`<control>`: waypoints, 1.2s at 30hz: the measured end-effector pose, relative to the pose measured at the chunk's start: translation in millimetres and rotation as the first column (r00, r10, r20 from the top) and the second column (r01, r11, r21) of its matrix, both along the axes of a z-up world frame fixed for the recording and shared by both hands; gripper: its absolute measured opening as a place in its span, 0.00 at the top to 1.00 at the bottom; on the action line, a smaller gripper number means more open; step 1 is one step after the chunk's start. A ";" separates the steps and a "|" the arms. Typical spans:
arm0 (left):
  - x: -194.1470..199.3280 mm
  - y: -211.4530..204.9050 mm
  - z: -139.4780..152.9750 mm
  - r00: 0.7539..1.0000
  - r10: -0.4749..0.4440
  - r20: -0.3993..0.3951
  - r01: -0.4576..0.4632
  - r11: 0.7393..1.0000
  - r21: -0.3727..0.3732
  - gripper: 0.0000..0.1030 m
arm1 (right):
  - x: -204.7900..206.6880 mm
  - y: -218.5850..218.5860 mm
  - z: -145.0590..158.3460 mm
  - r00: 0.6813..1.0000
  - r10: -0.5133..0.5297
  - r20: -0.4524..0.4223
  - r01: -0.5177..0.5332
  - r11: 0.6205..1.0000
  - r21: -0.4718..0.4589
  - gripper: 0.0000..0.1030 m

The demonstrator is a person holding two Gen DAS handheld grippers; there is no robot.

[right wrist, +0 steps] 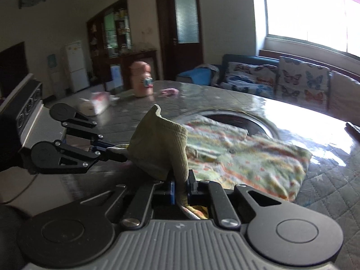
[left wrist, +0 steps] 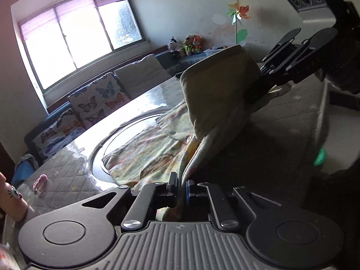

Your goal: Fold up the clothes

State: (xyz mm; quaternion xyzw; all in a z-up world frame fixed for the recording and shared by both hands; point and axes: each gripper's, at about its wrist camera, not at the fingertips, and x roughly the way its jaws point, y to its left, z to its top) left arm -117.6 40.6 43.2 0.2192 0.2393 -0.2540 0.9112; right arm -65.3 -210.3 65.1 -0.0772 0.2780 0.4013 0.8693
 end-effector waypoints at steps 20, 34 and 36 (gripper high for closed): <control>138.0 8.9 17.3 0.988 0.131 -0.086 -0.138 0.987 -0.077 0.93 | 123.8 23.0 18.5 0.998 -0.049 -0.031 0.047 0.997 -0.062 0.92; 213.7 6.7 -43.6 0.948 0.244 -0.203 -0.254 0.967 -0.025 0.85 | 193.8 24.2 -48.5 0.947 -0.310 -0.086 0.303 0.949 -0.087 0.80; 213.1 7.8 -42.5 0.948 0.245 -0.203 -0.257 0.966 -0.034 0.85 | 184.3 18.0 -45.6 0.943 -0.327 -0.066 0.323 0.944 -0.064 0.80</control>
